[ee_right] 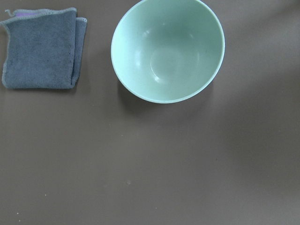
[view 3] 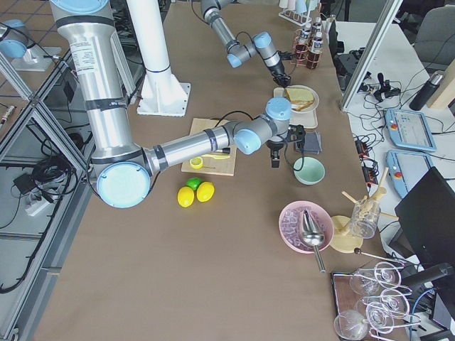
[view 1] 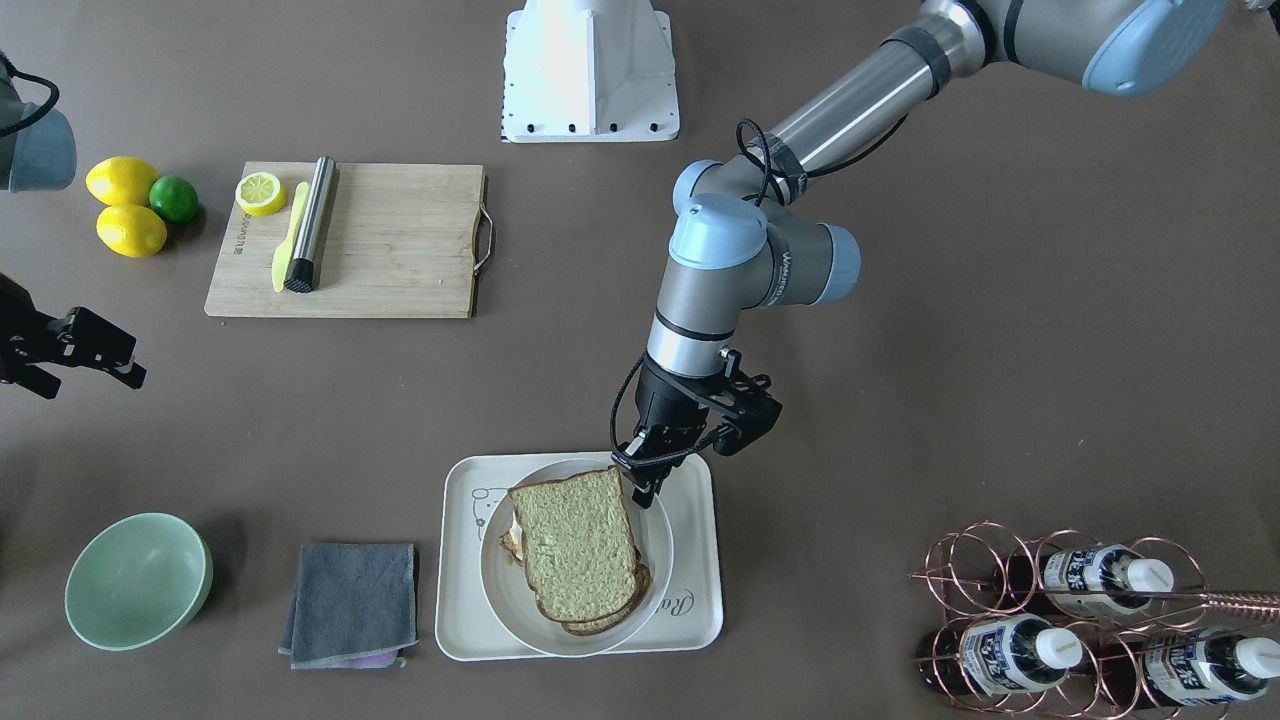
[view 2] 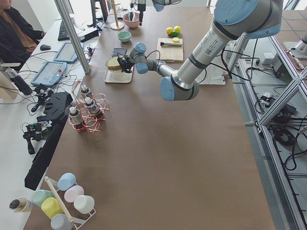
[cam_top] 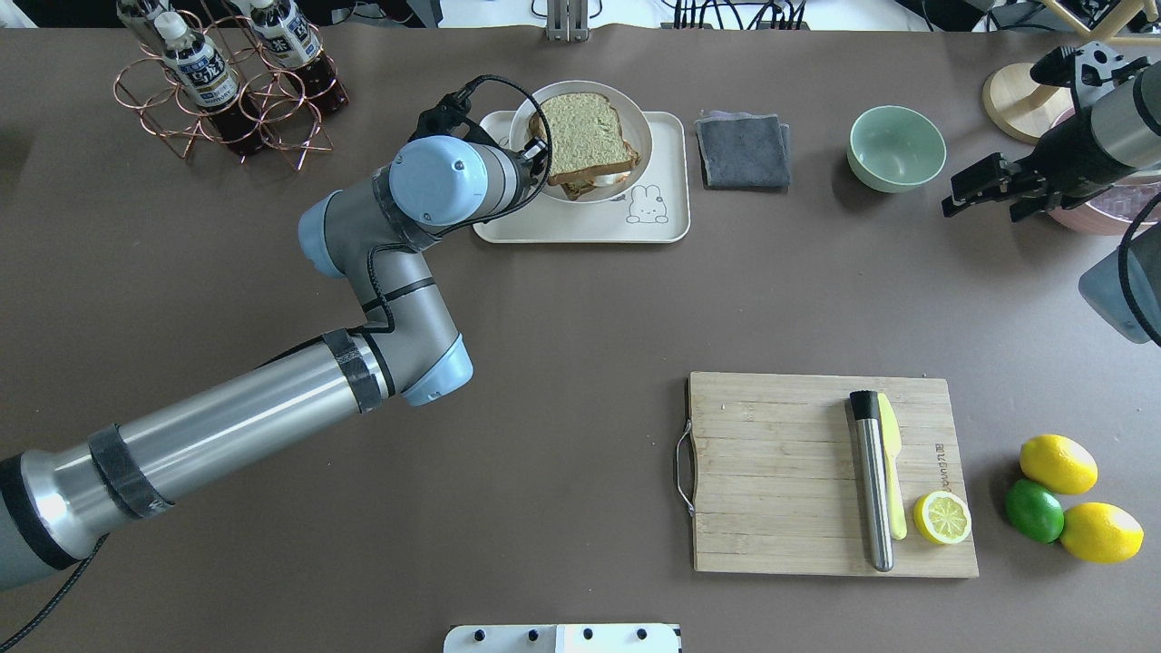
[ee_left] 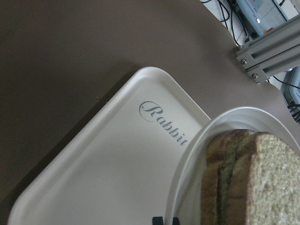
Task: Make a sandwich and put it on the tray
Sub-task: 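Lower the plate onto the tray and open the left gripper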
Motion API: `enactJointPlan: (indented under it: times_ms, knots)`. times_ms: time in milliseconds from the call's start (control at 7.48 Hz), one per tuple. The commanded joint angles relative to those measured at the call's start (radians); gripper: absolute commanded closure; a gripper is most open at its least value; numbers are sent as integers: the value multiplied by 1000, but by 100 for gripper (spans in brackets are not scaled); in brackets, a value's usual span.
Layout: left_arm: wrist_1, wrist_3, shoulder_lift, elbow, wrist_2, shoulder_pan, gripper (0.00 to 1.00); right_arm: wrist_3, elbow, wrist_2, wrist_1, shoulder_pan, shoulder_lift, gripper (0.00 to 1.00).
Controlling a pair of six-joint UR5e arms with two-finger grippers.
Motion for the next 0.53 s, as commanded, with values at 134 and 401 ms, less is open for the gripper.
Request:
enactJointPlan:
  times_ms: [134,401]
  knots:
    - [-9,4,-3,21,7,20,100,-3,-2,4,-1,0,2,1]
    - [-9,45,-2,23,7,26,100,-3,-9,4,-1,-2,8,1]
